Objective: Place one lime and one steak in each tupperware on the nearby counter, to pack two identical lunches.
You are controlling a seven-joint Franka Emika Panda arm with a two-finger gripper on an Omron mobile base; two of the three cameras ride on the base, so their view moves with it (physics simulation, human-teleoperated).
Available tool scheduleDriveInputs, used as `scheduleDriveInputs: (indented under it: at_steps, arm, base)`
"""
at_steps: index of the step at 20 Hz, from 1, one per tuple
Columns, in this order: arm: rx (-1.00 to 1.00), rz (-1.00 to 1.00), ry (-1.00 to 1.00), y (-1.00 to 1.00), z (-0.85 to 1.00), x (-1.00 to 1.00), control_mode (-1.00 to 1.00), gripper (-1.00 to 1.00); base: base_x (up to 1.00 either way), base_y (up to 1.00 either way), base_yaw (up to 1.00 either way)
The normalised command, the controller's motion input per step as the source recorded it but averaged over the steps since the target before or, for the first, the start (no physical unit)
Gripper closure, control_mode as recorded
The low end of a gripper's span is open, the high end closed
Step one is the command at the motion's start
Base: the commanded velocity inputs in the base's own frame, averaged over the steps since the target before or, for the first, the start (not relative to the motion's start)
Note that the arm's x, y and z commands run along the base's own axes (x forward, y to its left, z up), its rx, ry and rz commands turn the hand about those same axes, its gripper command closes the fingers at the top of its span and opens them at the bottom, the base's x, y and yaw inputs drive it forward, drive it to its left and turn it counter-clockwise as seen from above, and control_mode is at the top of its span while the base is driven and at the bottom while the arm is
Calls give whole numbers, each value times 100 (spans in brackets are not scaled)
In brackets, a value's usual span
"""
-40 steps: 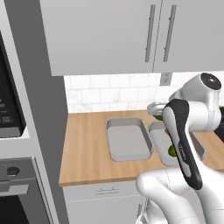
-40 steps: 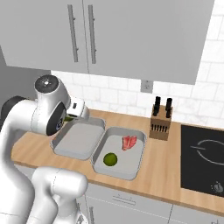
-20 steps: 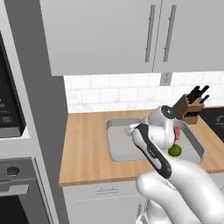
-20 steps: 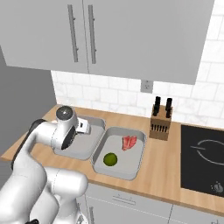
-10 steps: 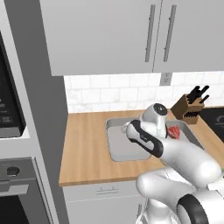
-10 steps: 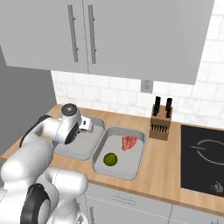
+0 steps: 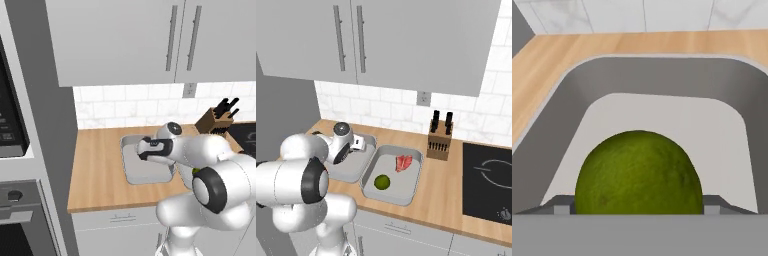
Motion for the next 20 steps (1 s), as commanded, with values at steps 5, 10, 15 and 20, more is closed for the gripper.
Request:
scheduleDriveInputs:
  at_steps: [5, 10, 15, 20]
  arm:
    - [0, 0, 0, 0, -2, 53, -100, -100]
    - [0, -4, 0, -10, 30, -8, -100, -100]
    - [0, -6, 0, -19, 94, -33, -100, -100]
    - [0, -4, 1, -13, 100, -56, -100, -100]
  base:
    - [0, 0, 0]
    - [0, 0, 0]
    - [0, 0, 0]
    - [0, 0, 0]
